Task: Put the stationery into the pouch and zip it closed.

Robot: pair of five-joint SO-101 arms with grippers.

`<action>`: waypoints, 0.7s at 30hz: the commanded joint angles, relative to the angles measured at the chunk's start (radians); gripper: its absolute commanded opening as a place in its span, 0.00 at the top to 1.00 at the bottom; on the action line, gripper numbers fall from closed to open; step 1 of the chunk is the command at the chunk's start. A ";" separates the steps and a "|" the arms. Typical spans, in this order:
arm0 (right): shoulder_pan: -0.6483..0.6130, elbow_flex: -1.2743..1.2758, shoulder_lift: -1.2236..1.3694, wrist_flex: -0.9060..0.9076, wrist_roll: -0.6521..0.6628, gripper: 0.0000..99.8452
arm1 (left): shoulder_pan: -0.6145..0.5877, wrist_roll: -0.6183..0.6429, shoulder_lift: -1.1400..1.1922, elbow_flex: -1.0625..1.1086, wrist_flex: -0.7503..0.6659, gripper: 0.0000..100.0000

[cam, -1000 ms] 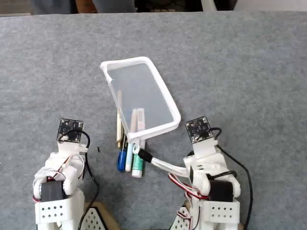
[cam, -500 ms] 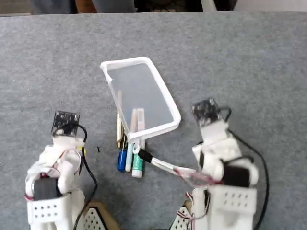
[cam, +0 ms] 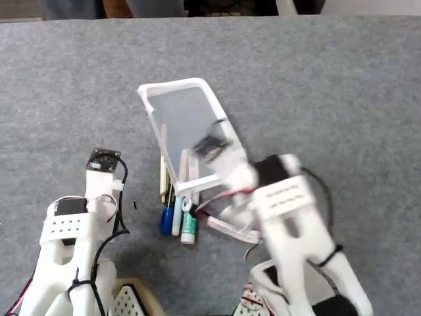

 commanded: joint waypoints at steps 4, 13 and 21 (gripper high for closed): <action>-0.269 -0.024 0.054 -0.144 -0.069 0.74 | -0.002 0.000 0.005 -0.004 -0.032 0.90; -0.236 -0.004 0.251 -0.385 -0.069 0.74 | -0.134 0.104 0.005 -0.004 -0.068 0.90; -0.233 -0.004 0.355 -0.420 -0.069 0.81 | -0.134 0.118 0.005 -0.002 -0.098 0.90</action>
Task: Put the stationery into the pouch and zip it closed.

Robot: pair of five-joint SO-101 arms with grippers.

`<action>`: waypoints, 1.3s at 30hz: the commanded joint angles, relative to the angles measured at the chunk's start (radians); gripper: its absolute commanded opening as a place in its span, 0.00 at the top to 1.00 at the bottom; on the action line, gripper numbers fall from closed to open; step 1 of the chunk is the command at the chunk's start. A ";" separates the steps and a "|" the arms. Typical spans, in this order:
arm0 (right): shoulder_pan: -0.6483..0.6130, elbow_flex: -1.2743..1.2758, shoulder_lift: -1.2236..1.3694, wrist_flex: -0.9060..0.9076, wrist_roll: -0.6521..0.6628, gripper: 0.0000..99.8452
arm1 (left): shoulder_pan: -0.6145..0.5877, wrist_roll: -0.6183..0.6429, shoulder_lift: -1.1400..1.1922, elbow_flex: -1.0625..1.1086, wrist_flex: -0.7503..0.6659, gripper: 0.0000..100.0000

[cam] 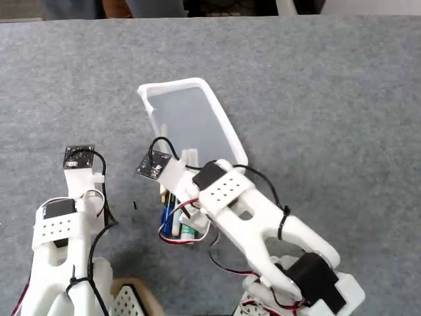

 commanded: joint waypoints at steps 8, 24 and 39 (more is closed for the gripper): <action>0.012 -0.004 0.008 -0.026 -0.008 0.82 | -0.005 0.009 0.002 -0.002 -0.025 0.90; 0.014 -0.010 0.001 -0.057 -0.008 0.99 | -0.002 0.009 0.002 -0.002 -0.025 0.90; 0.150 -0.300 -0.308 0.295 0.002 0.99 | 0.031 0.046 -0.183 -0.392 0.272 0.90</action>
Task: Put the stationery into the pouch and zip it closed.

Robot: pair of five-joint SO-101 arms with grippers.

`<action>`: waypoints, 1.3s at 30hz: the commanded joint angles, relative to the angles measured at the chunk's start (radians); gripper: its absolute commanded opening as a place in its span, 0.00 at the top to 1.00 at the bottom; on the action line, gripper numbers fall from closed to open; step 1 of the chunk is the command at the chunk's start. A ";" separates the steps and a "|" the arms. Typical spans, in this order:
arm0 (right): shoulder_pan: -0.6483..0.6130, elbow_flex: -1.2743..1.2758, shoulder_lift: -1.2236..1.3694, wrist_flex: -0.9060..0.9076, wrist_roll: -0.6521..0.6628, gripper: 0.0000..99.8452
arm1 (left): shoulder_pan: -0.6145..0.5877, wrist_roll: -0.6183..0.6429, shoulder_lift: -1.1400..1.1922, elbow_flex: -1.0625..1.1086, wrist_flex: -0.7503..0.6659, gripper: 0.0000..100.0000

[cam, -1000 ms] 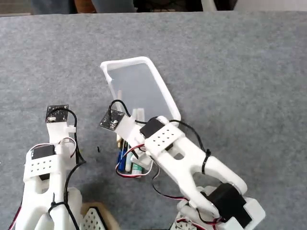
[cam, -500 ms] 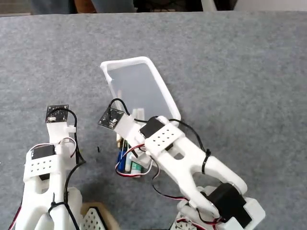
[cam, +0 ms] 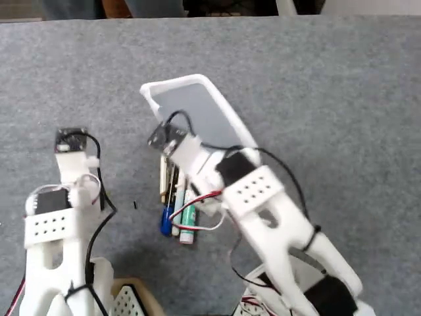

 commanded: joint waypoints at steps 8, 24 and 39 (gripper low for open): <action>-0.081 -0.377 -0.076 0.305 0.034 0.99 | 0.054 0.006 -0.308 -0.315 0.258 0.90; -0.196 -0.802 0.033 0.356 0.087 0.99 | 0.117 0.138 -0.559 -0.496 0.436 0.74; -0.195 -0.854 0.122 0.356 0.044 0.99 | 0.456 0.232 -0.523 -0.522 0.364 0.74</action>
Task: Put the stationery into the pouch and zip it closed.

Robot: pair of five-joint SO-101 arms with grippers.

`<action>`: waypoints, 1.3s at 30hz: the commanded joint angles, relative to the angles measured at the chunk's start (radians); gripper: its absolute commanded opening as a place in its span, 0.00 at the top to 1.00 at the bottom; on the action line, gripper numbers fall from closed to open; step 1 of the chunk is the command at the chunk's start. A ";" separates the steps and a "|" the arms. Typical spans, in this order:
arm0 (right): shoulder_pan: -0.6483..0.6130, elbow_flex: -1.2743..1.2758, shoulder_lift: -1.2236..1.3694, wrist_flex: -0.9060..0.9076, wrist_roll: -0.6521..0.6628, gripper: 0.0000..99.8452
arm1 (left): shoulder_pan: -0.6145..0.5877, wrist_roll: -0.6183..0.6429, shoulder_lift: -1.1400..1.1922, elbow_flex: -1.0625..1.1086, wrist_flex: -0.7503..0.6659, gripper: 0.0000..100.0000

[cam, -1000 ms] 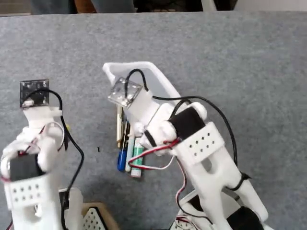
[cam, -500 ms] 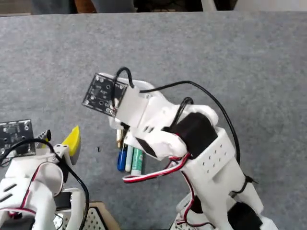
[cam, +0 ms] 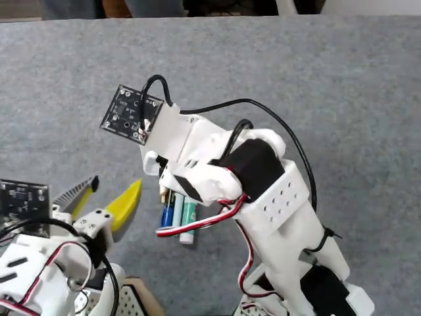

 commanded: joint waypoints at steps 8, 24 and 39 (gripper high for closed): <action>-0.005 -0.045 -0.004 0.020 -0.015 0.99 | 0.025 0.011 0.098 0.148 -0.189 0.74; 0.058 -0.045 -0.038 0.048 -0.015 0.99 | 0.025 0.009 0.097 0.380 -0.374 0.74; 0.058 -0.044 -0.051 0.058 -0.015 0.99 | 0.079 -0.152 0.104 0.433 -0.436 0.74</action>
